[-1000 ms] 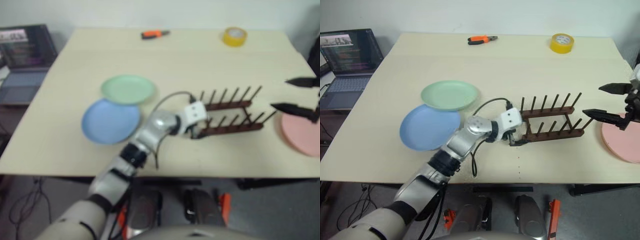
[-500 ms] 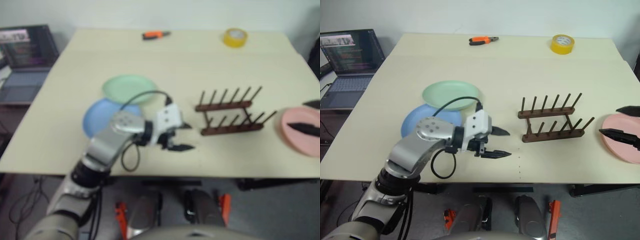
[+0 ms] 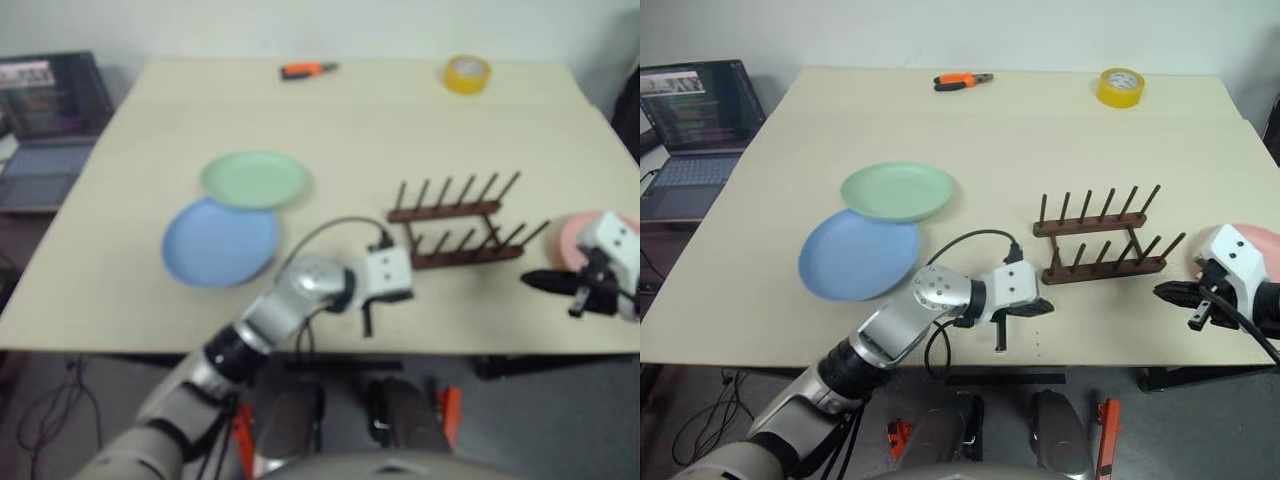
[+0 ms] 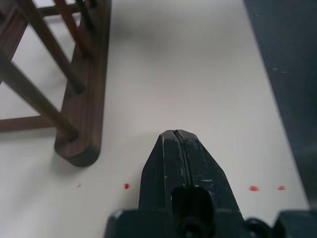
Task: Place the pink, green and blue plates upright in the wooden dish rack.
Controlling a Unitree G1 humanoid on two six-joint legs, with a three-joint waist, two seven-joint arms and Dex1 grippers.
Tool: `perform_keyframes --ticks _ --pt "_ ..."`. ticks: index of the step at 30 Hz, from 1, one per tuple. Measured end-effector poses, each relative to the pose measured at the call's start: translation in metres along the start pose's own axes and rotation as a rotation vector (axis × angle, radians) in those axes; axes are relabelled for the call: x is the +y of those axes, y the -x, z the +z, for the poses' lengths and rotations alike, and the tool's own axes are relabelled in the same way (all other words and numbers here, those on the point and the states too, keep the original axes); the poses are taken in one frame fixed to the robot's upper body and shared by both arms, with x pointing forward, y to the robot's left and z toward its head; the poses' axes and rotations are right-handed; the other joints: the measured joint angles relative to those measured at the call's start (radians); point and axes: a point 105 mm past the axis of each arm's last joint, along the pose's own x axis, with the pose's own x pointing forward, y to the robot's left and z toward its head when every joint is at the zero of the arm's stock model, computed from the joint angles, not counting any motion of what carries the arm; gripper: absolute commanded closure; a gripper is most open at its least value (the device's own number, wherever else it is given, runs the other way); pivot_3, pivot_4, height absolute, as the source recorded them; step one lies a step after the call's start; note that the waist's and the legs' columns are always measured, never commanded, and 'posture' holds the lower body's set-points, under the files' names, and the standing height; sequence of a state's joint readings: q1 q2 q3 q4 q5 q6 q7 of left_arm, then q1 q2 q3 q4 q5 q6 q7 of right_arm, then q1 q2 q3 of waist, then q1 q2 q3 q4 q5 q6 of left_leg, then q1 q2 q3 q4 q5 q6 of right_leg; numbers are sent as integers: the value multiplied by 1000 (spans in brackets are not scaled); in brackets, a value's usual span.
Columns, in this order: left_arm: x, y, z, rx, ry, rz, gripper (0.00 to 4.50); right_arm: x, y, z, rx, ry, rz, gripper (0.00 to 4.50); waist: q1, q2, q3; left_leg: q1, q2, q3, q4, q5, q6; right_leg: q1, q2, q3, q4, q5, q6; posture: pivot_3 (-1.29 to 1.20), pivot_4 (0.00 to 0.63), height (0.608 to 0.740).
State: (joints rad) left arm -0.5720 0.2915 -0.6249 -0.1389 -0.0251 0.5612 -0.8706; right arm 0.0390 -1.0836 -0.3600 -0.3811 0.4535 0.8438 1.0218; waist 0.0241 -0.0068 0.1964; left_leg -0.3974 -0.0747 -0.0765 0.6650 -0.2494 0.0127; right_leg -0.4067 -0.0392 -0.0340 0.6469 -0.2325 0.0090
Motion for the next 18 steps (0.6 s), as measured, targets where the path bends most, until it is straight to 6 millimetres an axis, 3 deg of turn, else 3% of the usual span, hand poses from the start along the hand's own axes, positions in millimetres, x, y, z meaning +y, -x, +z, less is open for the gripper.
perform_keyframes --ticks 9,18 --pt "7 -20 -4 -5 55 65 4500 -3 -36 -21 10 -63 -3 4471 1 0 0 0 0 0 0 0 0 0 0 0 0 0 0 0 150 740" --pt "25 -32 -11 14 68 162 4500 -19 -62 -30 -32 -80 -107 4471 -2 0 0 1 0 1 1 0 0 0 0 1 1 1 1 0 150 740"
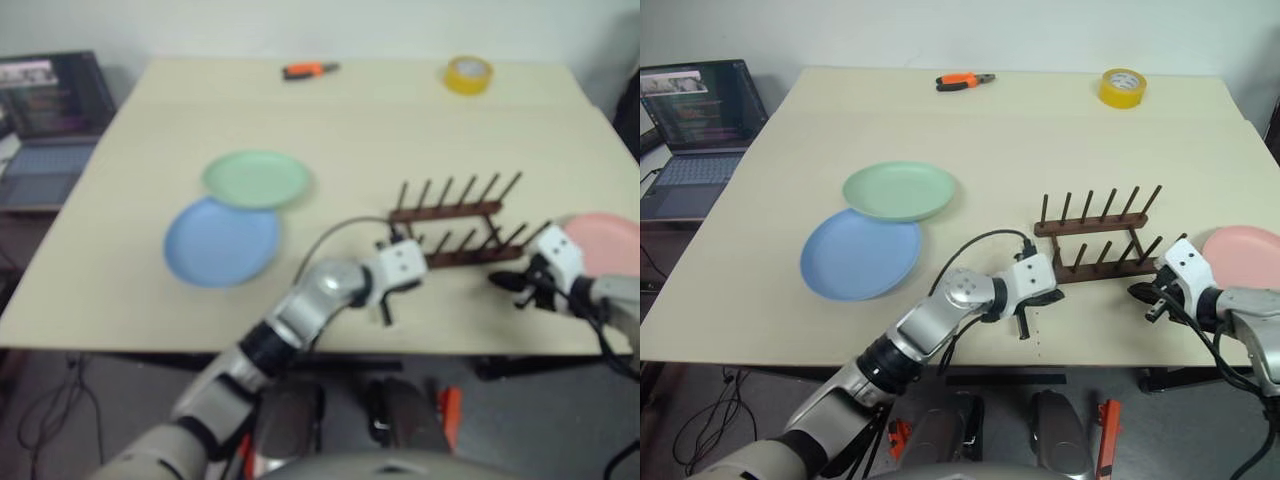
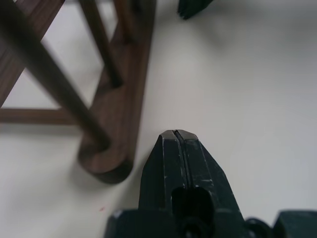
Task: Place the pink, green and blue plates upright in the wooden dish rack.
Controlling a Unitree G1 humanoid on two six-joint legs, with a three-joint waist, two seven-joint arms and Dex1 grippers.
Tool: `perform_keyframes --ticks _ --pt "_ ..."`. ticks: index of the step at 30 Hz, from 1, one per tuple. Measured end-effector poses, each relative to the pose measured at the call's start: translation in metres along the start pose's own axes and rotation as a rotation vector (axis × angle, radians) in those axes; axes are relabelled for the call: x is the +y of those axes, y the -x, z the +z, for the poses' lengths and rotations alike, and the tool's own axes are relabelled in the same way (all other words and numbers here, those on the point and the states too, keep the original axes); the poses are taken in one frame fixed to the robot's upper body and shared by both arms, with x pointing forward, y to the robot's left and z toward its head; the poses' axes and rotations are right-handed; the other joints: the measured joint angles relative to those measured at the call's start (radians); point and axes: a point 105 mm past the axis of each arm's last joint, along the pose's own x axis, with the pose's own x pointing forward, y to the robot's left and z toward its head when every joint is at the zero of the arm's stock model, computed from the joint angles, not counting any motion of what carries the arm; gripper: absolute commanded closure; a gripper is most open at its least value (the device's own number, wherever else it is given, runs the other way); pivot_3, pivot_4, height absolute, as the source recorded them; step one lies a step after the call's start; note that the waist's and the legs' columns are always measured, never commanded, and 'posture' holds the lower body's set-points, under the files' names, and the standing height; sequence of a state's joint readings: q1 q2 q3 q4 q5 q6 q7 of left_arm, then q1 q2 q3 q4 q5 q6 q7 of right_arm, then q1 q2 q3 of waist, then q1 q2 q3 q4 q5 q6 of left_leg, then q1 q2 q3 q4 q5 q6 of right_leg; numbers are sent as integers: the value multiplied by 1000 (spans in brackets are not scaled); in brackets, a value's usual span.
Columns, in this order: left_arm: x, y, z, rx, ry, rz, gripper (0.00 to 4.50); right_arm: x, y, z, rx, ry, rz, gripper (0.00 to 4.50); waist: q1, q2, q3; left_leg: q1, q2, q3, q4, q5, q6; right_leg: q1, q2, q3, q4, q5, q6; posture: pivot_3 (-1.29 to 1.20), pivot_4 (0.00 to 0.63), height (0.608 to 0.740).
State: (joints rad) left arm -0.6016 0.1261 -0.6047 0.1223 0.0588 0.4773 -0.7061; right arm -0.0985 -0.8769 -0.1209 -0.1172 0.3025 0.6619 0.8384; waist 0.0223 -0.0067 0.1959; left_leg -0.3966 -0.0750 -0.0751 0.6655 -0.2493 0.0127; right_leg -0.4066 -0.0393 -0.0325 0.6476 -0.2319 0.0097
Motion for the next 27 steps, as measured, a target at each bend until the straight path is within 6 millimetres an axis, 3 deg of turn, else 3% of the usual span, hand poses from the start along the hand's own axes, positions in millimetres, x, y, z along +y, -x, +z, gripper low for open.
perform_keyframes --ticks 19,27 --pt "32 -3 -2 -12 25 176 4500 -13 -29 16 -91 79 -129 4471 -6 -2 -2 3 0 3 0 2 2 1 1 3 1 4 2 0 150 740" --pt "34 -10 -3 -9 56 220 4500 -18 -43 25 -145 86 -195 4471 -6 -2 -2 4 0 7 0 3 3 0 1 9 0 6 4 0 150 740"
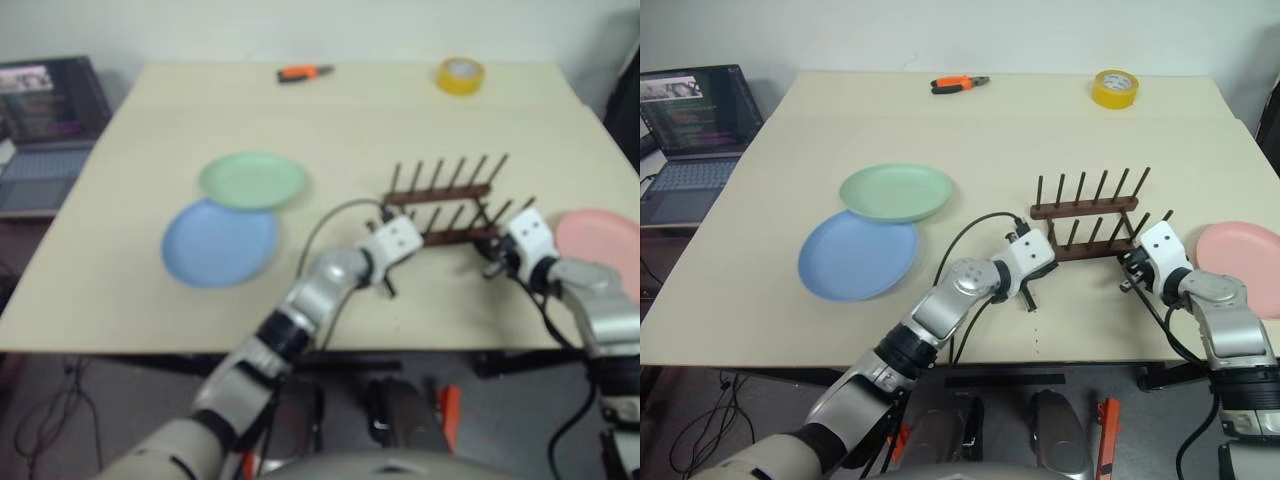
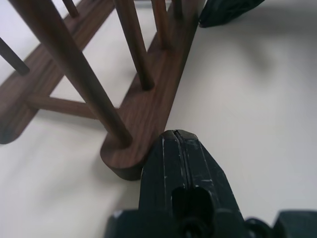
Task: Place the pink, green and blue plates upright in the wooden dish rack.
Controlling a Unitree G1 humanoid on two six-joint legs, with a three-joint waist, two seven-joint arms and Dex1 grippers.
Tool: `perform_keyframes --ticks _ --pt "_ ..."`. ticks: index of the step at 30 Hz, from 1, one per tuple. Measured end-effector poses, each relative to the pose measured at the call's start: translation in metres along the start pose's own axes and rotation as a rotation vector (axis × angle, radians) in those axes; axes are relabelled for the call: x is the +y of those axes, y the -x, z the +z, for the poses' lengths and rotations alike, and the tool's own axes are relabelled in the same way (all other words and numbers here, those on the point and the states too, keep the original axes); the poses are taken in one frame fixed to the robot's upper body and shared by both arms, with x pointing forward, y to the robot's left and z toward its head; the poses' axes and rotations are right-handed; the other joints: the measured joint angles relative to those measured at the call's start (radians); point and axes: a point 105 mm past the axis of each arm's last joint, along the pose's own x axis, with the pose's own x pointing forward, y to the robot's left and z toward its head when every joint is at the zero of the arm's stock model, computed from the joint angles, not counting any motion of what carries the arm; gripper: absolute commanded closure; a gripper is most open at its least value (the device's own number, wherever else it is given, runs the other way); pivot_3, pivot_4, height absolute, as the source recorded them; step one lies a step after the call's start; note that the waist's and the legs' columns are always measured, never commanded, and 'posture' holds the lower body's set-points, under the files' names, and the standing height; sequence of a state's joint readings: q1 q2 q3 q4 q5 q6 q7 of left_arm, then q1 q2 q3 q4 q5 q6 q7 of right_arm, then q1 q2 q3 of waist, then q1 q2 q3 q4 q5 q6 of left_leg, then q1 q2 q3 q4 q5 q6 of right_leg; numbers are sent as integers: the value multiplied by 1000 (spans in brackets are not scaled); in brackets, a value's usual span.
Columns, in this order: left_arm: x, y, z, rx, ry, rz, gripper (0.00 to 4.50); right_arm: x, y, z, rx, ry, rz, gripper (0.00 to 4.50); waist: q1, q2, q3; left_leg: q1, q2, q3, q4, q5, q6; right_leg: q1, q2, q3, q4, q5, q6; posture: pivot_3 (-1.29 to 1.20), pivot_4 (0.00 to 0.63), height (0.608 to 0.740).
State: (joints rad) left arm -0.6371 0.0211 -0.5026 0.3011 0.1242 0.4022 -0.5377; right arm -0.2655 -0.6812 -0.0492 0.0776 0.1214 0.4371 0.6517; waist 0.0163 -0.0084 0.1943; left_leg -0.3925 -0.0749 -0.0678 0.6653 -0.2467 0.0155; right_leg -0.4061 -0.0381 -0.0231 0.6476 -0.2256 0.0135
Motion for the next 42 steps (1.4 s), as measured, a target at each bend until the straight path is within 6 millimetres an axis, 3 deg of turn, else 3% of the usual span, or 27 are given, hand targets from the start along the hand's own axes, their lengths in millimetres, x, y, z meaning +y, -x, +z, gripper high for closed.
perform_keyframes --ticks 6,18,32,36,38,42 --pt "3 -6 -1 8 27 42 4500 5 -15 9 -45 20 -3 4471 0 0 0 1 0 2 0 0 1 0 0 3 0 1 1 0 150 740" --pt "49 -6 -7 41 83 227 4500 11 -36 27 -106 57 -1 4471 0 0 0 0 0 5 -1 0 1 -2 1 5 0 2 1 0 150 740" --pt "64 -3 -10 38 114 262 4500 5 -44 29 -108 59 -34 4471 -1 0 0 -1 0 8 -2 0 1 -4 1 9 0 2 2 0 150 740" --pt "49 22 -1 -27 111 157 4500 26 -29 33 -97 58 132 4471 -9 0 0 -4 0 8 -3 1 0 -9 1 9 1 5 -4 0 150 740" --pt "46 43 0 -28 108 122 4133 37 -14 36 -77 63 232 4500 -12 0 0 -6 0 8 -3 1 0 -11 1 10 1 5 -4 0 150 740" --pt "57 92 13 -39 152 111 2838 56 13 59 -92 46 393 3532 -18 0 0 -8 1 9 -2 0 1 -13 2 10 2 3 0 0 150 740"
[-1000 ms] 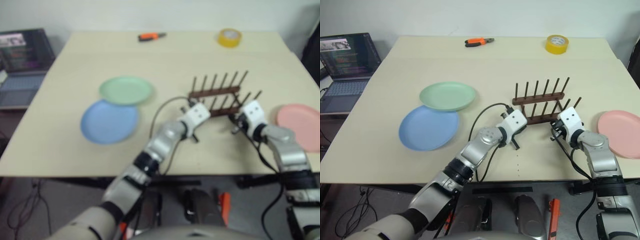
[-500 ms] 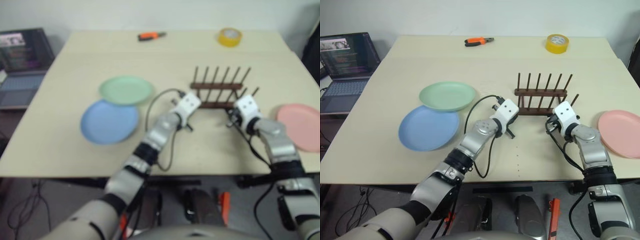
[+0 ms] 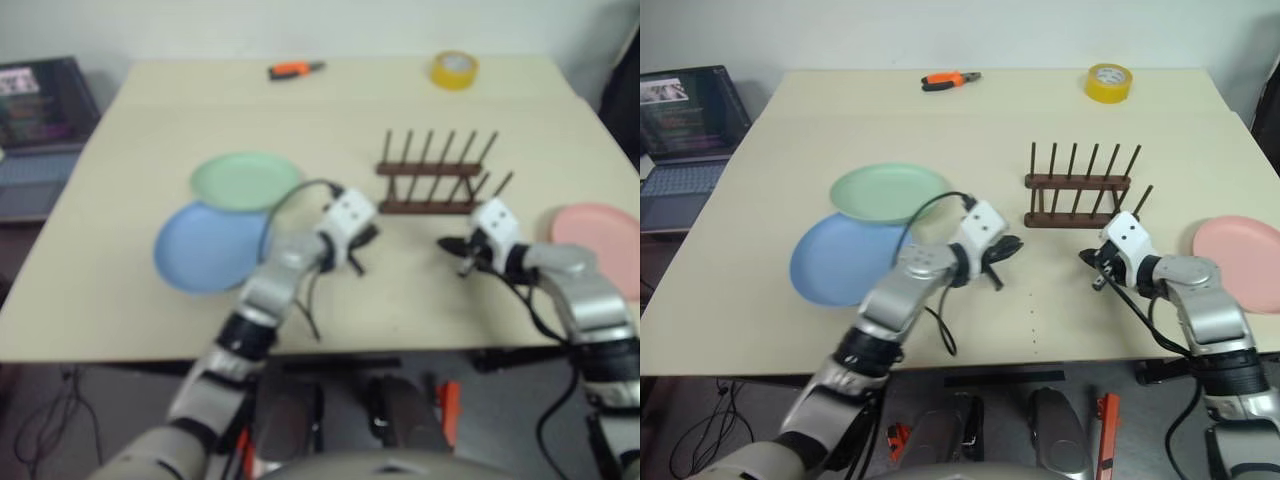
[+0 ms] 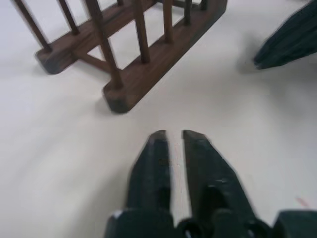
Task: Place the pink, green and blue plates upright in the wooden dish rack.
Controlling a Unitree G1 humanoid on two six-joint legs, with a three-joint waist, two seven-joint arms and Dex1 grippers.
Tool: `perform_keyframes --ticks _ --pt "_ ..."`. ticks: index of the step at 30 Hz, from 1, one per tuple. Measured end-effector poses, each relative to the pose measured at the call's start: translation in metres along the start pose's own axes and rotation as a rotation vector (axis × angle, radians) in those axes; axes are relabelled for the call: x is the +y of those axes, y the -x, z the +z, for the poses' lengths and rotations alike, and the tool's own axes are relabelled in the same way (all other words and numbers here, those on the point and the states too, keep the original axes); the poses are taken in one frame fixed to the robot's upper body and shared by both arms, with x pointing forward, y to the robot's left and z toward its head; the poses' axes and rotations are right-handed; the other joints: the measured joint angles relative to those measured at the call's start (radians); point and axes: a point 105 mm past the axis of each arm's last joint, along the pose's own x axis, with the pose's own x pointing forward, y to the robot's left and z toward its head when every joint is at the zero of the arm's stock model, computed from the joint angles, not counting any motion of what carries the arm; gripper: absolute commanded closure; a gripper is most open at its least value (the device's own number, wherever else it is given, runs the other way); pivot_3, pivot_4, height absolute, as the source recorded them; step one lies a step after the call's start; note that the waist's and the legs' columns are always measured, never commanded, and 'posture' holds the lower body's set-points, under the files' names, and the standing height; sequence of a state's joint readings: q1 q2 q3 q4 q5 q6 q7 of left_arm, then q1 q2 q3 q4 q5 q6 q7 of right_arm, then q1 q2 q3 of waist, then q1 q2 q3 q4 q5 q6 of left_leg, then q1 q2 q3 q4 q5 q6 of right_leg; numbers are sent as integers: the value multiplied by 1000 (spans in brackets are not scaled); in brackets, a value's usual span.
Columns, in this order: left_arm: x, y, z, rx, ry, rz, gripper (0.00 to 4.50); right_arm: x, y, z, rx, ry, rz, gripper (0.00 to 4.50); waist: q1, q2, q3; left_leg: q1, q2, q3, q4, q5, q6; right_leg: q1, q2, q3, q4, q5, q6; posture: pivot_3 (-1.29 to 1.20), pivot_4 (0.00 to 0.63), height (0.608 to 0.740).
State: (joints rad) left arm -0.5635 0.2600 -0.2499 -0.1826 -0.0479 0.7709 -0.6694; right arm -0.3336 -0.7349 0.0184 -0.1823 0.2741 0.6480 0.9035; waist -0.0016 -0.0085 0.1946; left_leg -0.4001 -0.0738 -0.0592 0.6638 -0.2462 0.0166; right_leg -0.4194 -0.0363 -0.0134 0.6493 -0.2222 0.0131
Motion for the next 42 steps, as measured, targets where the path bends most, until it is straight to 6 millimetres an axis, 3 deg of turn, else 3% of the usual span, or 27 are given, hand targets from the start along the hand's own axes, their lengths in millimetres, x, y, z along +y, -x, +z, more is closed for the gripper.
perform_keyframes --ticks 3,7,8,10,13,17,19,22,26,28,30,34,36,39,42 --pt "20 32 22 -20 -4 31 1728 14 3 27 -69 -6 91 2455 -1 -1 1 3 1 0 1 1 1 3 1 -1 0 2 0 0 150 740" --pt "58 73 45 -22 -33 125 257 13 5 65 -166 34 120 1052 -2 -2 1 3 1 0 1 4 2 4 2 -1 -2 5 2 0 150 740" --pt "68 81 51 -28 -35 158 0 13 5 73 -188 44 124 671 -1 -2 1 3 1 0 1 4 2 4 2 -1 -2 5 2 0 150 740" --pt "87 93 60 -34 -33 233 0 13 3 85 -224 62 132 28 0 -2 1 3 1 0 0 4 2 4 1 -1 -3 5 2 0 150 740" --pt "113 106 51 10 14 330 0 5 -3 91 -236 96 85 28 2 -3 1 1 0 0 0 4 2 2 0 0 -4 5 2 0 150 740" --pt "113 111 41 38 30 310 0 -13 0 85 -197 95 14 28 7 -4 1 -3 -1 1 -1 6 -2 -2 -2 1 -4 9 -3 0 150 740" --pt "107 111 44 26 23 276 0 -20 12 83 -158 118 -5 28 11 -4 1 -4 -2 1 -1 6 -2 -2 -2 1 -5 8 -3 0 150 740" --pt "95 119 48 -5 3 203 0 -35 50 71 -73 102 -46 28 18 -4 1 -4 -1 1 -2 5 -1 -3 -2 1 -6 8 -4 0 150 740" --pt "55 116 57 -67 -47 -13 0 -42 92 42 54 27 -109 28 25 -5 1 -4 -1 1 -2 2 3 -2 -2 0 -6 6 -6 0 150 740" --pt "39 112 57 -72 -71 -94 0 -43 100 28 90 -12 -129 28 25 -5 1 -3 -1 3 -1 2 3 -1 -2 1 -6 3 -2 0 150 740" --pt "36 107 53 -64 -76 -108 0 -44 101 19 105 -36 -149 28 20 -5 2 -1 0 6 -1 2 3 0 -2 3 -4 5 -2 0 150 740" --pt "66 104 45 -45 -20 12 0 -45 100 22 91 -25 -168 28 9 -5 2 1 6 10 -1 6 4 0 0 0 -3 7 -3 0 150 740" --pt "67 105 45 -46 -19 6 0 -52 106 18 123 -26 -215 28 9 -6 2 0 9 14 0 8 3 0 0 -1 -4 7 -4 0 150 740" --pt "39 102 48 -69 -41 -143 0 -65 121 1 228 -40 -300 28 10 -6 2 -1 9 16 0 7 4 0 0 0 -5 9 -2 0 150 740" --pt "14 93 52 -98 -43 -258 0 -67 125 -8 262 -55 -320 28 13 -6 2 -2 9 15 -1 7 4 -1 0 0 -6 9 -1 0 150 740"
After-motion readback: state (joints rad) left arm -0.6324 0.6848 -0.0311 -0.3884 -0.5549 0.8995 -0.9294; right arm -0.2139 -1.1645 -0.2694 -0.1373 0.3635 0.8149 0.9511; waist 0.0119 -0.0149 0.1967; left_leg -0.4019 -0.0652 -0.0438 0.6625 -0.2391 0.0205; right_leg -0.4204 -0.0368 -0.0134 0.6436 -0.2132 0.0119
